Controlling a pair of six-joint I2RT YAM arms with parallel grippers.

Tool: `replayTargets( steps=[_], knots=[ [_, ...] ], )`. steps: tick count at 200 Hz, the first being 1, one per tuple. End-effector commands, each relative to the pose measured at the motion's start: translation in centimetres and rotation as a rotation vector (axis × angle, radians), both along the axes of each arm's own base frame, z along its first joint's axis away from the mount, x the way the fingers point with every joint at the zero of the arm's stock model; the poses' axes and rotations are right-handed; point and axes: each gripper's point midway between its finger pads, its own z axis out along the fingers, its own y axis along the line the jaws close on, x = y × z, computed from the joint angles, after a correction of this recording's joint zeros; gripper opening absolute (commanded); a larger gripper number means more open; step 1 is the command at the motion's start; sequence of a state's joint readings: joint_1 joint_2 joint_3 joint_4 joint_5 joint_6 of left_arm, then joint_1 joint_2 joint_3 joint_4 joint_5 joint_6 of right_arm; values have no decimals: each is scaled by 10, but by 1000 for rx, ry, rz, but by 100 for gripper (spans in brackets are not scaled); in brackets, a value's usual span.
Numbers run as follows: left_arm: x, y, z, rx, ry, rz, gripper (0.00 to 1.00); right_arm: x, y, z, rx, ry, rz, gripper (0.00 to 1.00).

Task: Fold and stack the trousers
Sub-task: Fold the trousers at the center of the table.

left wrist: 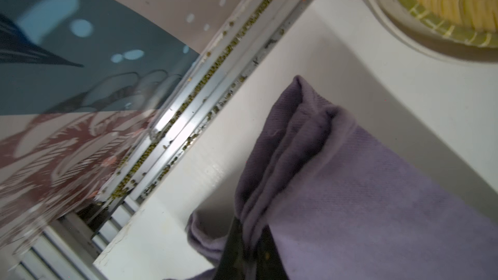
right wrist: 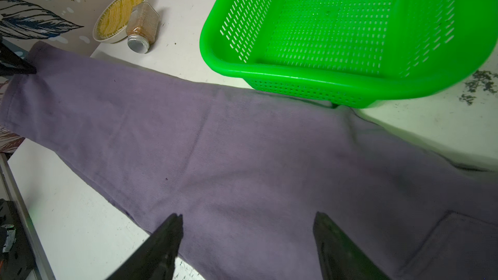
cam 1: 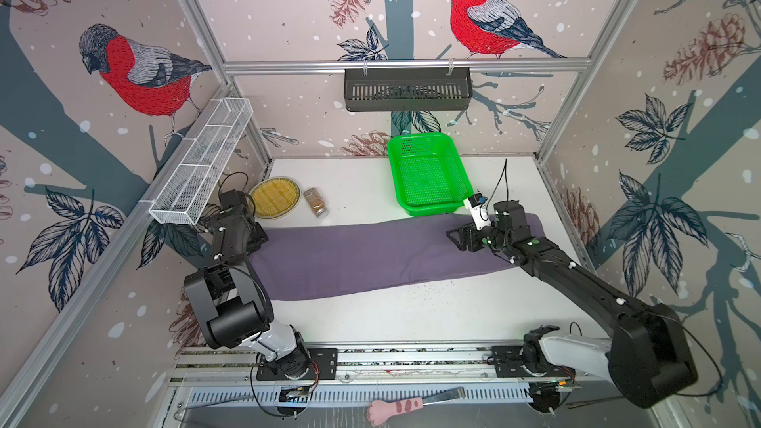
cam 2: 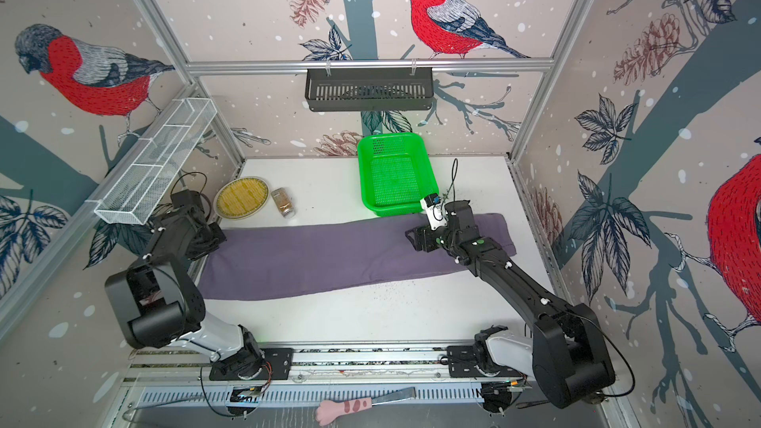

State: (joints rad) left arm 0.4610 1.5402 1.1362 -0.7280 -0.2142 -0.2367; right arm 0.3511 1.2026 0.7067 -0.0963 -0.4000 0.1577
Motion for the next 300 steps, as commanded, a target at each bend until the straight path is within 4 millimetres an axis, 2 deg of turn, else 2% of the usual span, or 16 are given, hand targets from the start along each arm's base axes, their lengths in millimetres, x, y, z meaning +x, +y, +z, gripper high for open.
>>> replayTargets(
  steps=[1,21,33,46,63,99,129,152,172,198,232,268,300],
  knots=[
    [-11,21,25,111,29,53,0,3,2,11,27,-27,0,79],
    [-15,39,45,130,1,101,0,2,3,12,32,-25,2,79],
    [-9,34,45,70,-32,82,0,1,3,13,35,-27,3,79],
    [-1,19,42,-15,-56,41,0,0,3,13,34,-29,1,79],
    [7,-6,42,-132,-99,-5,0,-1,2,13,35,-26,0,79],
    [14,-64,63,-253,-179,-95,0,-3,4,13,44,-22,8,79],
    [17,-127,77,-454,-281,-155,0,-4,5,15,49,-26,14,79],
    [17,-171,92,-510,-316,-212,0,-6,6,18,53,-32,18,79],
    [20,-221,101,-569,-329,-291,0,-6,5,21,60,-44,13,79],
    [23,-275,103,-608,-303,-355,0,-7,5,24,64,-55,13,79],
    [27,-346,88,-726,-303,-413,0,-9,3,29,71,-73,8,79],
    [30,-391,70,-781,-264,-460,0,-12,2,32,75,-85,4,79],
    [39,-396,59,-766,-259,-458,0,-13,2,34,81,-90,4,79]
  ],
)
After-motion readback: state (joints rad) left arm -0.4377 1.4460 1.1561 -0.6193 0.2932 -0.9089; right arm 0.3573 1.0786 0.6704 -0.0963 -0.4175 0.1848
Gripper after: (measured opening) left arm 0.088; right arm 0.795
